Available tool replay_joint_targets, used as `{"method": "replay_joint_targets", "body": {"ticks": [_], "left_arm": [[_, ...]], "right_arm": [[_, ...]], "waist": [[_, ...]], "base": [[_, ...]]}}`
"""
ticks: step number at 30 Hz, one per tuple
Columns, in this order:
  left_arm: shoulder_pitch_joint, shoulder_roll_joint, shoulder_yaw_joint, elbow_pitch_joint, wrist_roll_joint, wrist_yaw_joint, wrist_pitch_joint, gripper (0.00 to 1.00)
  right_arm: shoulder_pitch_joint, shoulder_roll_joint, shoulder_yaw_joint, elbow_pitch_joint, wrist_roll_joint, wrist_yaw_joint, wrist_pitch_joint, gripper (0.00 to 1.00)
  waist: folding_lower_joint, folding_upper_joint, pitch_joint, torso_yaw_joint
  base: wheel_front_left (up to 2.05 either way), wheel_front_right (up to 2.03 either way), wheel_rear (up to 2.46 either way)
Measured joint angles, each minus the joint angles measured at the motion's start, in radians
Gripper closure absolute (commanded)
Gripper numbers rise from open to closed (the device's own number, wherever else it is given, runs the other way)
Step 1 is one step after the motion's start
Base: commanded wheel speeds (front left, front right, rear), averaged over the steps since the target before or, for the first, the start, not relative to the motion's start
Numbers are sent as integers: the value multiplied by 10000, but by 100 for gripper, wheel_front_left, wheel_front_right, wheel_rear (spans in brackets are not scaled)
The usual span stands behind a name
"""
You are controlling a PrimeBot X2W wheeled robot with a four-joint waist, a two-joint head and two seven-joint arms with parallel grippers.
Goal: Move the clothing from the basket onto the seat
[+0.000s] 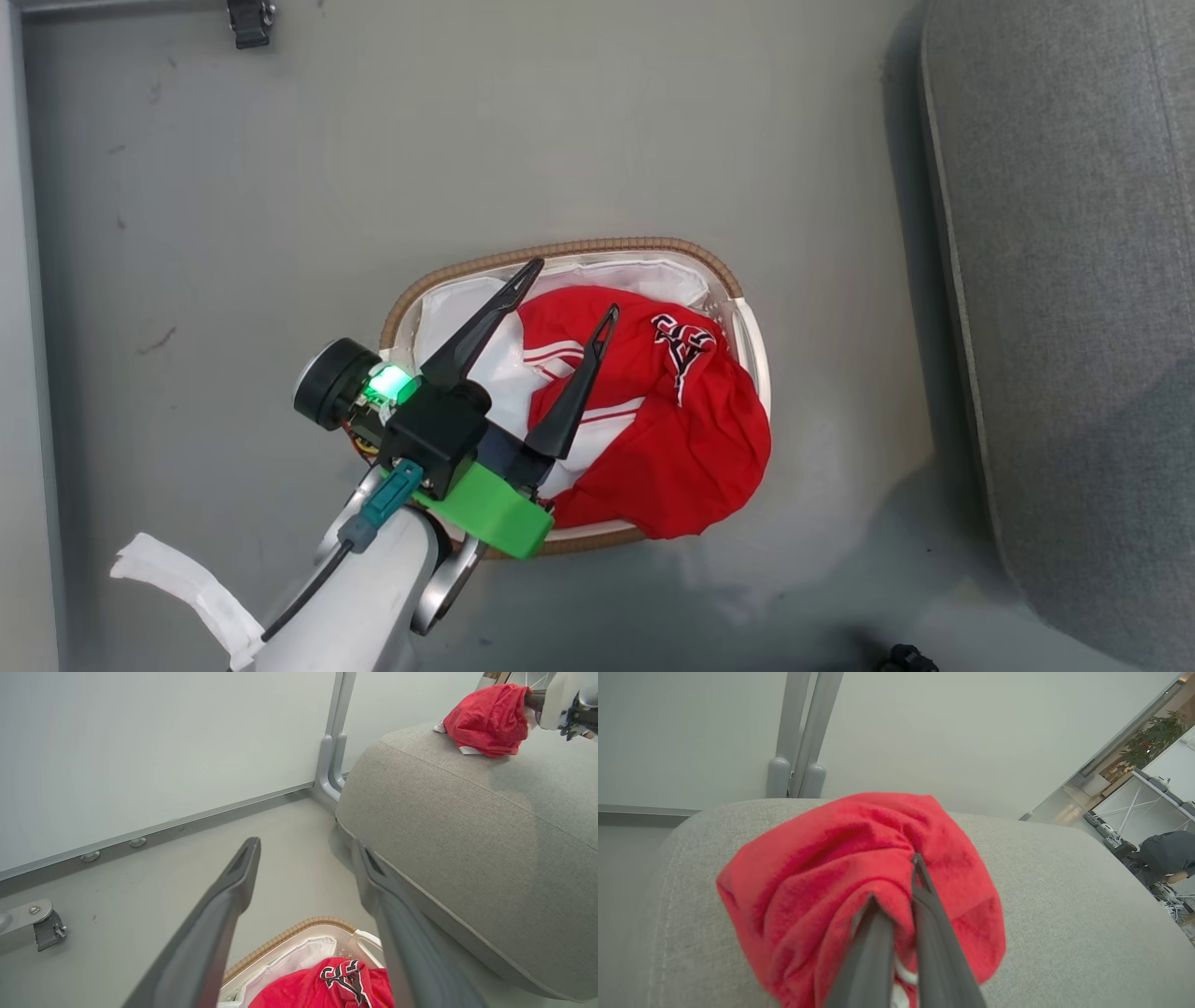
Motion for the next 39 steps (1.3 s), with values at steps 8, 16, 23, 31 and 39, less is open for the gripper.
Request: {"method": "replay_joint_targets", "body": {"ticks": [8,16,23,31,39], "left_arm": [[-1,-8,84,192,-56,0,0,0],[70,-173,493,359,-316,0,0,0],[398,-460,1290,654,-591,0,0,0],[1262,-792,2531,1080,-725,0,0,0],[2176,-1080,3824,1331,-677,0,0,0]], "right_arm": [[366,481,-105,297,-305,0,0,0],[983,861,399,59,-146,0,0,0],[1781,1053,1049,84,226,0,0,0],[2271,1179,2199,-435,886,-2,0,0],[2731,1916,3438,-1390,1551,0,0,0]], "waist": [[0,0,-87,-197],[-1,0,-685,-354],[-1,0,-1513,-402],[-2,0,-2814,-245],[-2,0,-3954,46]], "base": [[0,0,0],[0,0,0],[0,0,0],[0,0,0],[0,0,0]]}}
